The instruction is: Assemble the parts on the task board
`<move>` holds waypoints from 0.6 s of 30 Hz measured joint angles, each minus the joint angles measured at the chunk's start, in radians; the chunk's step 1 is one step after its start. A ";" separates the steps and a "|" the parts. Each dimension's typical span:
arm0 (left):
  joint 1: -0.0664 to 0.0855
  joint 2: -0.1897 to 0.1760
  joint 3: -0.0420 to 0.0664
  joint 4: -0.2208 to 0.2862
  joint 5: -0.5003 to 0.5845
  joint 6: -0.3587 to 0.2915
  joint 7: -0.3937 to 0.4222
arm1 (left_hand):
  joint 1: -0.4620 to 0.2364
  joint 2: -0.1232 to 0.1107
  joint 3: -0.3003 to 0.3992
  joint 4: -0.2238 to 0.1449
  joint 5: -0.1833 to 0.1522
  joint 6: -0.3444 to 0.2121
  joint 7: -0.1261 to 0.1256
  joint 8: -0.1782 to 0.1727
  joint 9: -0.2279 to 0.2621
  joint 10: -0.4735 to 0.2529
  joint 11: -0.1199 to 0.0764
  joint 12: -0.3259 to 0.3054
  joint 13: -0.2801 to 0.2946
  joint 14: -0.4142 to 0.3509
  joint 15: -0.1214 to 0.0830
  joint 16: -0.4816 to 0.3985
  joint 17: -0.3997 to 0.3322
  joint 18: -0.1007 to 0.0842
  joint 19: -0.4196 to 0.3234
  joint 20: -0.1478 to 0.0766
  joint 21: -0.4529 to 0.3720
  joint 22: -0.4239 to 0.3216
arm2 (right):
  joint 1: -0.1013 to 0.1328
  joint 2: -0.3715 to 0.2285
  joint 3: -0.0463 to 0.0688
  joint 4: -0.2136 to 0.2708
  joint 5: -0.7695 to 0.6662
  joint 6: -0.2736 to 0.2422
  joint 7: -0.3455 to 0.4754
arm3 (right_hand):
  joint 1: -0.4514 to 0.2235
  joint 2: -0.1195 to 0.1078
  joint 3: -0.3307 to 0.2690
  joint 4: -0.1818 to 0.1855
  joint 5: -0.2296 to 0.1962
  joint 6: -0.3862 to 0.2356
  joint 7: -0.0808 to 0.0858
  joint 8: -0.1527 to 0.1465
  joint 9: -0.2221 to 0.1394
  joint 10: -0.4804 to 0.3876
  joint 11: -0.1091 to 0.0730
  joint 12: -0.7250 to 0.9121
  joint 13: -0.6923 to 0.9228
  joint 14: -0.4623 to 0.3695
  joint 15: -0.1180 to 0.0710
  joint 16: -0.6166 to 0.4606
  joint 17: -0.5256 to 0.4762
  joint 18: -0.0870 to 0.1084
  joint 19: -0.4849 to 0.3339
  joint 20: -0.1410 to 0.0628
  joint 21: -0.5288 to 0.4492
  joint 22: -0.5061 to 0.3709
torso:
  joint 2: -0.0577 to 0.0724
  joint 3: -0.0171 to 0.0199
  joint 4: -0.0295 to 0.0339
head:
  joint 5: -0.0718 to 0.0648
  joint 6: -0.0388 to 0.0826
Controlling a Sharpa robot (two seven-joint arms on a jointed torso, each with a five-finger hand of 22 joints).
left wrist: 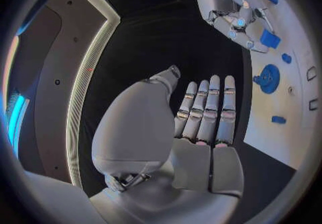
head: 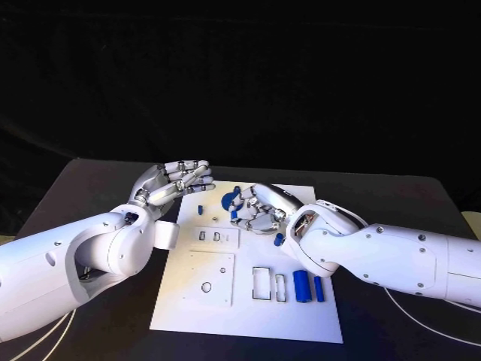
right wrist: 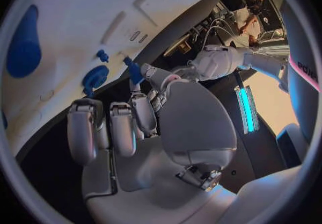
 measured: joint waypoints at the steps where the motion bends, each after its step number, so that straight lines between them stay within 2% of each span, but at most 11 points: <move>1: 0.000 0.001 0.000 0.000 0.000 0.000 0.000 | 0.000 0.000 0.000 0.000 0.000 0.002 0.002 0.000 0.000 0.000 0.000 0.000 0.000 0.000 0.000 0.000 0.000 0.000 0.000 0.000 0.000 0.000 | -0.003 0.009 -0.001 -0.004 -0.008 0.004 -0.008 | 0.000 0.000 0.000 0.000 0.000 0.000 0.000 0.000 0.000 0.000 0.000 0.000 0.000 0.000 0.000 0.000 0.000 0.000 0.000 0.000 0.000 0.000 | 0.000 0.0000 -0.0001 | 0.002 -0.001; 8: 0.000 0.006 0.000 -0.003 0.000 0.000 0.000 | 0.000 0.000 0.000 0.000 0.000 0.001 0.002 0.000 0.000 0.000 0.000 0.000 0.000 0.000 0.000 0.000 0.000 0.000 0.000 0.000 0.000 0.000 | -0.026 0.065 -0.008 -0.035 -0.067 0.031 -0.052 | 0.000 0.000 0.000 0.000 -0.009 -0.002 -0.002 0.000 0.000 0.000 0.000 0.000 0.000 0.000 0.000 0.000 0.000 0.000 0.000 0.000 0.000 0.000 | 0.001 0.0007 -0.0008 | 0.012 -0.006; 18: 0.000 0.010 0.000 -0.008 0.000 0.000 0.000 | 0.000 0.000 0.000 0.000 0.000 0.001 0.002 0.000 0.000 0.000 0.000 0.000 0.000 0.000 0.000 0.000 0.000 0.000 0.000 0.000 0.000 0.000 | -0.049 0.096 -0.012 -0.059 -0.135 0.055 -0.082 | 0.000 0.000 0.000 0.000 -0.015 -0.004 -0.004 0.000 0.000 0.000 0.000 0.000 0.000 0.000 0.000 0.000 0.000 0.000 0.000 0.000 0.000 0.000 | 0.003 0.0029 -0.0017 | 0.029 -0.014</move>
